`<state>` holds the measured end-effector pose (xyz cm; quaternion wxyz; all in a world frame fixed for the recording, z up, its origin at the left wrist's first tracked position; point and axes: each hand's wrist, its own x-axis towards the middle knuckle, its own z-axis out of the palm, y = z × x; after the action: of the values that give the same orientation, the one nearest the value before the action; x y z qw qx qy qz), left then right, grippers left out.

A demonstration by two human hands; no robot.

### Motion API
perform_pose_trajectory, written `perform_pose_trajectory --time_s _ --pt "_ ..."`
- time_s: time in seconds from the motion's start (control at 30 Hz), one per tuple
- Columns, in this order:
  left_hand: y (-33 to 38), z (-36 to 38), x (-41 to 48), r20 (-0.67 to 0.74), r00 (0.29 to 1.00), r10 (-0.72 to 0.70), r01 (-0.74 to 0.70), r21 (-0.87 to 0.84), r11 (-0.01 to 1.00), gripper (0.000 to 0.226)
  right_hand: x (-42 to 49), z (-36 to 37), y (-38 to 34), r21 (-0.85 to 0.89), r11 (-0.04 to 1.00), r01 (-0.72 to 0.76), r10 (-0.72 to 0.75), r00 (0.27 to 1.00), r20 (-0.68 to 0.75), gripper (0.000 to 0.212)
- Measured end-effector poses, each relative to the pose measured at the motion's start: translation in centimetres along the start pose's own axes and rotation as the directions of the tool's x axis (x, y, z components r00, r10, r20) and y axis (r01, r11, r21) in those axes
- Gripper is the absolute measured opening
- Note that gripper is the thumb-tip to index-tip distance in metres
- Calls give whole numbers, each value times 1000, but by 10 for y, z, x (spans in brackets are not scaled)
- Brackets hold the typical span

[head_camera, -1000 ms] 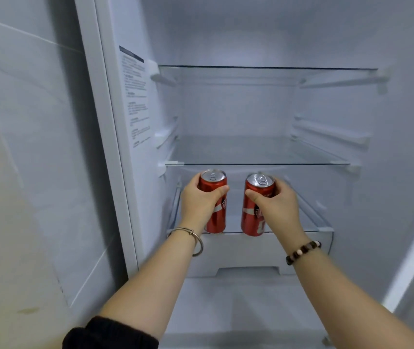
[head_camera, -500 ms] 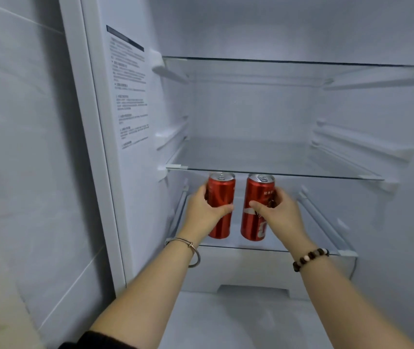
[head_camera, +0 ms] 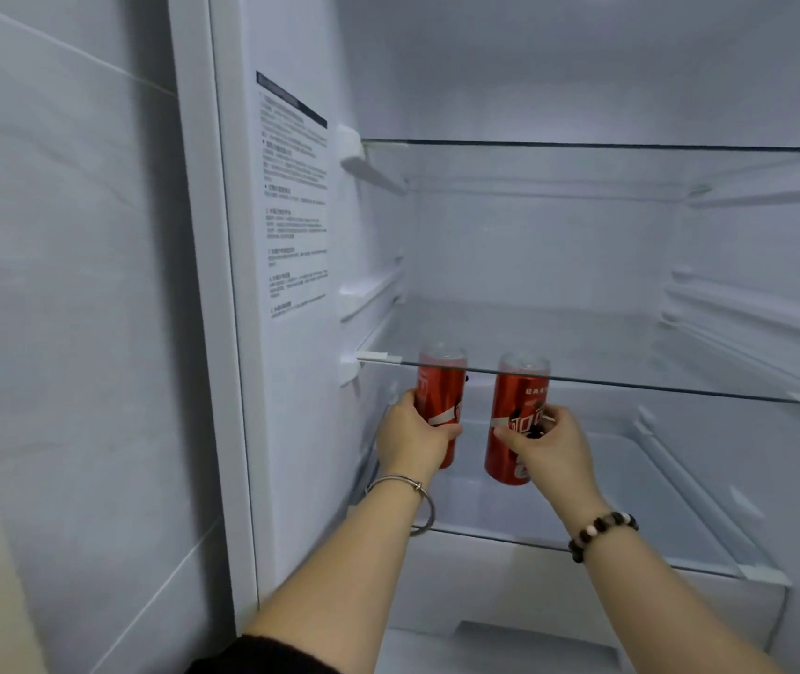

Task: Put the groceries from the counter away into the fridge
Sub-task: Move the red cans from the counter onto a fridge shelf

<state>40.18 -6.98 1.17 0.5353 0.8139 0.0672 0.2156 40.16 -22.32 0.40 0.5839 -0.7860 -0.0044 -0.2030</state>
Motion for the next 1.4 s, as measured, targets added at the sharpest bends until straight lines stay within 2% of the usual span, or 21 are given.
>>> perform_pose_trajectory --time_s 0.17,0.37,0.43,0.57,0.73,1.1,1.23,1.4 --pt "-6 16 28 -55 997 -57 53 -79 995 41 28 21 4 11 999 34 -35 998 43 49" --pt "-15 33 58 -101 993 -61 45 -152 987 38 55 42 15 -14 993 117 -115 988 107 30" --pt "-20 37 65 -94 993 -70 54 -163 985 37 62 48 17 -21 990 142 -139 985 100 30" --pt "-28 37 73 -116 992 -42 50 62 997 38 74 61 24 -82 988 134 -127 988 84 41" --pt "-28 41 81 -150 987 -53 74 144 987 32 90 73 33 -161 980 113 -104 992 66 36" --pt "-29 55 111 -179 978 -106 129 122 984 28 122 91 33 -218 974 55 -41 997 66 31" --pt "-33 56 119 -182 977 -115 140 134 981 31 125 98 31 -223 972 73 -61 996 63 27" --pt "-33 58 119 -160 977 -140 162 134 978 41 124 98 28 -252 967 33 -3 993 116 33"
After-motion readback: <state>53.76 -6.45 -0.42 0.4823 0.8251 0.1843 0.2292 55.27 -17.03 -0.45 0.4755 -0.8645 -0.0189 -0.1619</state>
